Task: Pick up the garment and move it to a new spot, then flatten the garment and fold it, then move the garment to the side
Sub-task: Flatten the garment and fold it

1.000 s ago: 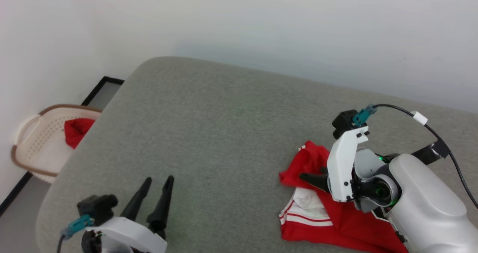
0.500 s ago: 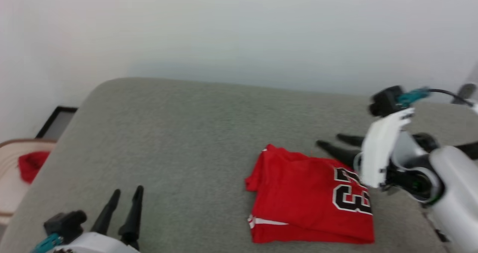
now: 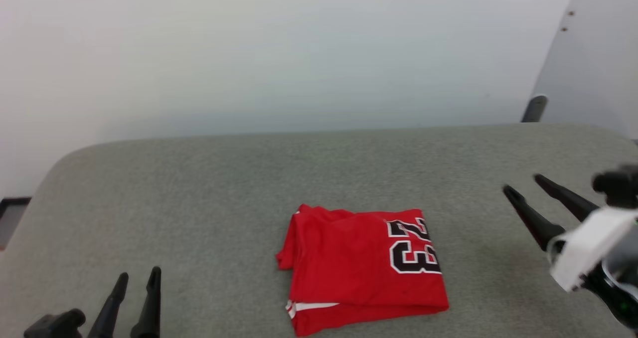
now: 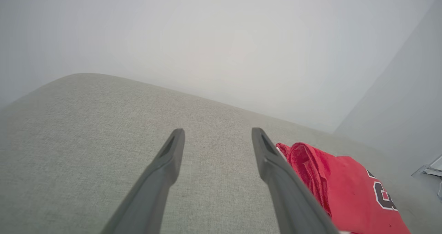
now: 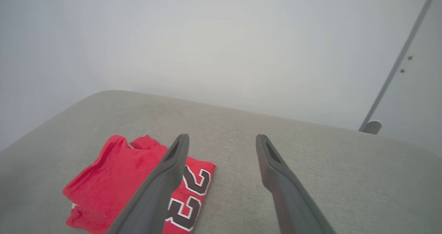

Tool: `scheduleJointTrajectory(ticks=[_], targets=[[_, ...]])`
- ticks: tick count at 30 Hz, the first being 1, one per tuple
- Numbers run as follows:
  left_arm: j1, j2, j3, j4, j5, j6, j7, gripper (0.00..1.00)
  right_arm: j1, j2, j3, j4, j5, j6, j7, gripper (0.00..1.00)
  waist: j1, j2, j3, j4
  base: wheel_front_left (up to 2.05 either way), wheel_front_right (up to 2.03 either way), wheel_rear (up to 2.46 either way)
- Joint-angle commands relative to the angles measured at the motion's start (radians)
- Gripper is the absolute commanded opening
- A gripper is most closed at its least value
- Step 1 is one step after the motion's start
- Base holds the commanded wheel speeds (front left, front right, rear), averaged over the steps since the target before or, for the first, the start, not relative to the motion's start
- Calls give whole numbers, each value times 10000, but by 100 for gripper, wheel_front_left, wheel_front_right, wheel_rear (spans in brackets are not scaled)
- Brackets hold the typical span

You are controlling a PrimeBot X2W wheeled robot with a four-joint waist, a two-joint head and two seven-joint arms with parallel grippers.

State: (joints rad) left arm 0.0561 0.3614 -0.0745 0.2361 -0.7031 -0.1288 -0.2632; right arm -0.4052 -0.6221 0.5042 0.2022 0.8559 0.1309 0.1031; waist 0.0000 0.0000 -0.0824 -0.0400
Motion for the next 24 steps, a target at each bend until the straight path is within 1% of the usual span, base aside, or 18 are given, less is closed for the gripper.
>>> scheduleJointTrajectory(ticks=[1, 6, 11, 15, 24], targets=[[185, -51, 114, -109, 122, -4, -4, 100, 268, -158, -11, 48, -191, -4, -420, 100, 0, 0, -184, -341, 0, 0, 0], [477, -170, 351, -376, 316, -9, -5, 100, 1039, -322, -285, 418, -523, -4, -1848, 100, 0, 0, -280, -544, 0, 0, 0], [735, -164, 542, -532, 543, -15, -5, 100, 1740, -258, -686, 734, -633, -4, -2765, 100, 0, 0, -360, -647, 0, 0, 0], [829, -185, 706, -611, 747, -16, -5, 100, 2286, -270, -1105, 871, -814, -4, -3132, 100, 0, 0, -416, -593, 0, 0, 0], [945, -245, 845, -665, 877, -22, -4, 100, 3365, 118, -2135, 629, -1128, -4, -3470, 100, 0, 0, -519, -367, 0, 0, 0]])
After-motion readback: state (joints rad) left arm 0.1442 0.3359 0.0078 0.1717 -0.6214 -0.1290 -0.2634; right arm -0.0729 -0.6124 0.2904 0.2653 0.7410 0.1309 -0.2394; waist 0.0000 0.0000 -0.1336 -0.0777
